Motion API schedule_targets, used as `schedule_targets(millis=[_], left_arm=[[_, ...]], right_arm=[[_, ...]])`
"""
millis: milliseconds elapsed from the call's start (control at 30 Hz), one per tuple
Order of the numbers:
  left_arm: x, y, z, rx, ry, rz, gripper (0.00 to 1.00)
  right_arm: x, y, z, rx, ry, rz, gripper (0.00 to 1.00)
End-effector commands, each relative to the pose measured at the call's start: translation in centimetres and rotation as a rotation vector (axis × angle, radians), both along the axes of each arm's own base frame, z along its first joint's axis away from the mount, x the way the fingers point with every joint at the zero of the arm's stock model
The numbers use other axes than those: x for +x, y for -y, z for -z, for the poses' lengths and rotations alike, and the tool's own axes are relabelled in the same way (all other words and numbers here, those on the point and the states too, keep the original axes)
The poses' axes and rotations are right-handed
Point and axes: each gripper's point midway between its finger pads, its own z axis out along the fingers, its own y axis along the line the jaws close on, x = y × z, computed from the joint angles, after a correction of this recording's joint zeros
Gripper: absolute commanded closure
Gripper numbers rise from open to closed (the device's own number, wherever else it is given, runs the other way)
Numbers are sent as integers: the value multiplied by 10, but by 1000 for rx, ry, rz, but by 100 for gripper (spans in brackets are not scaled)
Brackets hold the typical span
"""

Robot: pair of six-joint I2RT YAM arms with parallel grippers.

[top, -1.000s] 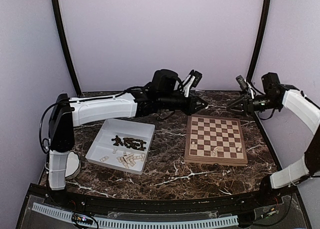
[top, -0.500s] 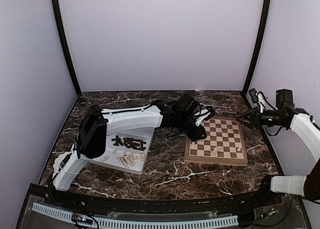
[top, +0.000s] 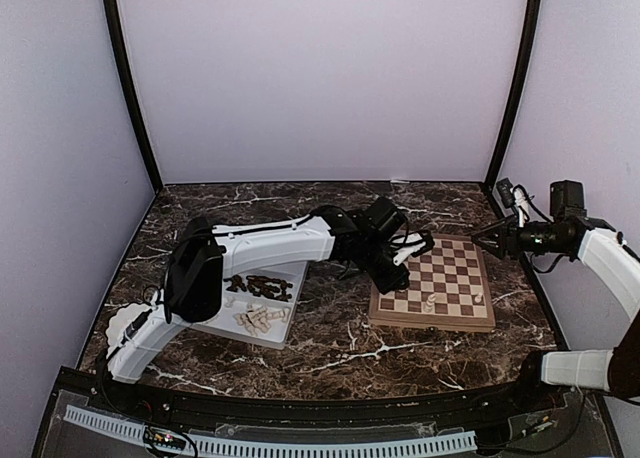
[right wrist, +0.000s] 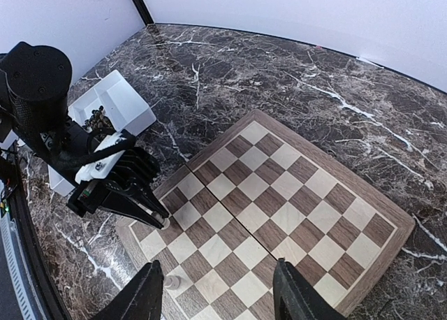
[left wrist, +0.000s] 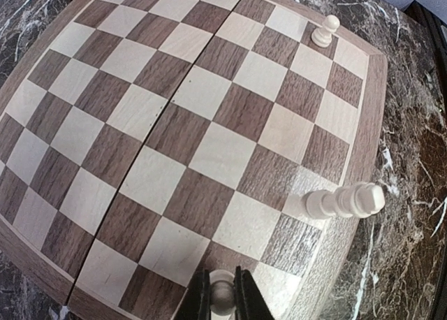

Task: Set up the chess pieces on the board
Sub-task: Place the pawn on b2.

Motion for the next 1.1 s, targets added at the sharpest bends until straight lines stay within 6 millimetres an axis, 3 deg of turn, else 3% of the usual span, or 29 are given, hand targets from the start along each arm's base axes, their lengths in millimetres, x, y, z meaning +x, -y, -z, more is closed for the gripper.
schedule_targets(millis=[0,267,567,933,1067], left_arm=[[-7,-1,4,38,17,27,97],[-8,2,8,41,25,26,96],[-8,2,13,54,30,22,86],[-4,5,5,41,47,15,80],[-1,8,-7,16,58,-3,73]], right_arm=[[1,0,-1,2,26,-9,45],[-1,-3,-2,11,27,-25,45],[0,-3,2,15,14,-29,45],[1,-3,4,20,5,-34,45],[1,-4,3,22,4,-37,45]])
